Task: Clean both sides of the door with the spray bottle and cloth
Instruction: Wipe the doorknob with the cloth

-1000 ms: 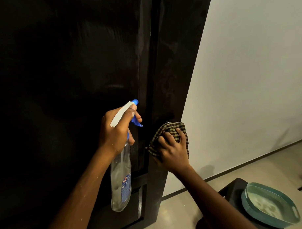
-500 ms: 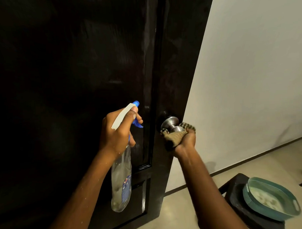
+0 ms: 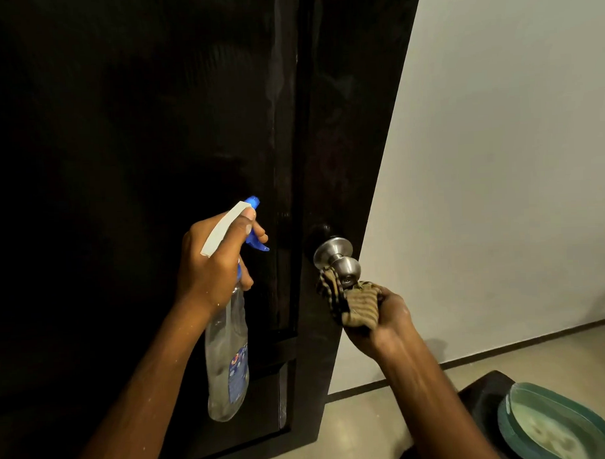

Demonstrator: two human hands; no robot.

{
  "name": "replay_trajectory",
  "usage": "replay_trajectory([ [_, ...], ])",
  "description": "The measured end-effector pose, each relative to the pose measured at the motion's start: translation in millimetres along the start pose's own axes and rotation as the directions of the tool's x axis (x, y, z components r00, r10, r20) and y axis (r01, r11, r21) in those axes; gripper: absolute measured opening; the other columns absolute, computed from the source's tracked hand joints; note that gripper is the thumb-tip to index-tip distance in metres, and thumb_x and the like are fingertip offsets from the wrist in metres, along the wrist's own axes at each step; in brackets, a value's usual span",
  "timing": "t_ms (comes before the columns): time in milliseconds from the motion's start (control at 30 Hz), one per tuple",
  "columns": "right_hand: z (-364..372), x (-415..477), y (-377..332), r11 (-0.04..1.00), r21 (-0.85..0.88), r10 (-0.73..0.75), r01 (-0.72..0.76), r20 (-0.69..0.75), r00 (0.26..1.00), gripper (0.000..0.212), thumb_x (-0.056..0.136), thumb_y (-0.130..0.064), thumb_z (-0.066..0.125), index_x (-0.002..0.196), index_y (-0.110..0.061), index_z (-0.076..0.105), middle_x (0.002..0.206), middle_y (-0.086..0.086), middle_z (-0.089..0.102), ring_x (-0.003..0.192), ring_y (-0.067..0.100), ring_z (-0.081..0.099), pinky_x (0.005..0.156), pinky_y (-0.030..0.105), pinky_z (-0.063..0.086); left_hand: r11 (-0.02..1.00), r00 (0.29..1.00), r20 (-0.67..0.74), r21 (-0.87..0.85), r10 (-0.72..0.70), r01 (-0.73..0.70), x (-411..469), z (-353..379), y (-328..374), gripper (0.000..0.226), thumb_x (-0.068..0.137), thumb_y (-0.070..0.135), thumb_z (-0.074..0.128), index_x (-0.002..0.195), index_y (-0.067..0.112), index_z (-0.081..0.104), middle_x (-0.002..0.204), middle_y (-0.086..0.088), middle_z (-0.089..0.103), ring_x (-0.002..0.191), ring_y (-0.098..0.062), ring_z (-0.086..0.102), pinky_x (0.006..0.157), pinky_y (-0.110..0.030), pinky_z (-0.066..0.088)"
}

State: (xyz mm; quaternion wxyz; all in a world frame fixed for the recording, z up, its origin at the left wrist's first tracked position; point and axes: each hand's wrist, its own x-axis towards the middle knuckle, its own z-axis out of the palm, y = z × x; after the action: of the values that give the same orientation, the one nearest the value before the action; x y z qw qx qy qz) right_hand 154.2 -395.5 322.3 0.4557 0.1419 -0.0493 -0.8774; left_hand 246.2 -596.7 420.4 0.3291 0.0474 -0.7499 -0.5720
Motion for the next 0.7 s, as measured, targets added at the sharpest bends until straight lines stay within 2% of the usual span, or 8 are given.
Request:
replay_trajectory([
  [100, 7.1, -25.3, -12.5, 0.901, -0.291, -0.368, 0.322, -0.121, 0.922, 0.028, 0.096, -0.037, 0.053, 0.083, -0.017, 0.068, 0.074, 0.005, 0.069, 0.062, 0.020, 0.066, 0.066, 0.031, 0.055, 0.999, 0.999, -0.042, 0.026, -0.018, 0.019, -3.4, 8.2, 2.7, 0.044, 0.093, 0.040, 0.044, 0.081, 0.004, 0.065, 0.084, -0.007, 0.073, 0.032, -0.024, 0.052, 0.041, -0.024, 0.044],
  [200, 23.9, -20.6, -5.1, 0.120, -0.718, -0.914, 0.686, 0.189, 0.358, 0.030, 0.100, -0.042, 0.049, 0.116, -0.021, 0.062, 0.111, 0.006, 0.068, 0.101, 0.019, 0.065, 0.089, 0.037, 0.052, 0.999, 0.996, -0.077, 0.035, -0.034, 0.037, -8.4, 19.3, 8.1, 0.043, 0.093, 0.040, 0.044, 0.078, 0.005, 0.065, 0.084, -0.006, 0.073, 0.032, -0.026, 0.052, 0.040, -0.024, 0.043],
  [267, 16.8, 0.9, -10.9, -0.441, -0.708, -0.698, 0.551, 0.657, 0.285, 0.037, 0.094, -0.042, 0.049, 0.119, -0.017, 0.063, 0.115, 0.007, 0.063, 0.105, 0.017, 0.060, 0.090, 0.038, 0.051, 0.998, 0.996, -0.085, 0.046, -0.038, 0.043, -11.2, 27.2, 11.4, 0.045, 0.093, 0.041, 0.044, 0.078, 0.004, 0.065, 0.085, -0.006, 0.073, 0.033, -0.026, 0.053, 0.041, -0.025, 0.044],
  [367, -23.2, 40.2, -49.8, -0.967, -0.112, 0.007, 0.229, 0.886, 0.464, 0.045, 0.090, -0.037, 0.054, 0.128, -0.016, 0.062, 0.134, 0.009, 0.056, 0.129, 0.027, 0.050, 0.107, 0.051, 0.041, 0.998, 0.995, -0.091, 0.045, -0.045, 0.050, -15.7, 37.8, 14.9, 0.045, 0.094, 0.041, 0.044, 0.079, 0.005, 0.065, 0.083, -0.007, 0.073, 0.033, -0.028, 0.052, 0.043, -0.027, 0.044],
  [433, -36.4, 54.8, -53.5, -0.977, -0.025, 0.081, 0.214, 0.879, 0.469, 0.046, 0.089, -0.035, 0.056, 0.130, -0.014, 0.061, 0.136, 0.012, 0.054, 0.130, 0.032, 0.046, 0.108, 0.048, 0.040, 0.997, 0.993, -0.107, 0.045, -0.050, 0.055, -19.3, 43.7, 16.8, 0.045, 0.094, 0.041, 0.043, 0.080, 0.005, 0.065, 0.084, -0.006, 0.073, 0.034, -0.028, 0.053, 0.042, -0.028, 0.045],
  [533, -34.8, 59.2, -28.4, -0.741, -0.537, -0.363, 0.404, 0.826, 0.432, 0.038, 0.092, -0.027, 0.048, 0.126, -0.015, 0.061, 0.131, 0.007, 0.052, 0.125, 0.021, 0.046, 0.106, 0.028, 0.042, 0.997, 0.990, -0.130, 0.056, -0.052, 0.059, -24.7, 48.0, 19.8, 0.045, 0.094, 0.041, 0.043, 0.080, 0.005, 0.065, 0.084, -0.004, 0.073, 0.033, -0.027, 0.053, 0.042, -0.027, 0.046],
  [633, -19.5, 56.1, -23.9, 0.192, -0.824, -0.818, 0.533, 0.165, 0.551, 0.023, 0.101, -0.025, 0.048, 0.113, -0.016, 0.065, 0.107, 0.008, 0.068, 0.097, 0.025, 0.070, 0.081, 0.037, 0.059, 0.996, 0.988, -0.144, 0.064, -0.055, 0.065, -31.2, 49.9, 21.0, 0.045, 0.093, 0.042, 0.044, 0.078, 0.005, 0.066, 0.080, -0.003, 0.073, 0.033, -0.027, 0.053, 0.041, -0.026, 0.045],
  [700, -17.4, 46.9, -39.3, 0.525, -0.707, -0.766, 0.474, -0.149, 0.625, 0.024, 0.101, -0.026, 0.052, 0.107, -0.008, 0.066, 0.093, 0.010, 0.069, 0.080, 0.028, 0.071, 0.069, 0.043, 0.061, 0.996, 0.988, -0.145, 0.064, -0.058, 0.068, -35.2, 50.5, 21.3, 0.045, 0.093, 0.042, 0.044, 0.078, 0.006, 0.066, 0.080, -0.004, 0.073, 0.033, -0.027, 0.053, 0.041, -0.027, 0.045],
])
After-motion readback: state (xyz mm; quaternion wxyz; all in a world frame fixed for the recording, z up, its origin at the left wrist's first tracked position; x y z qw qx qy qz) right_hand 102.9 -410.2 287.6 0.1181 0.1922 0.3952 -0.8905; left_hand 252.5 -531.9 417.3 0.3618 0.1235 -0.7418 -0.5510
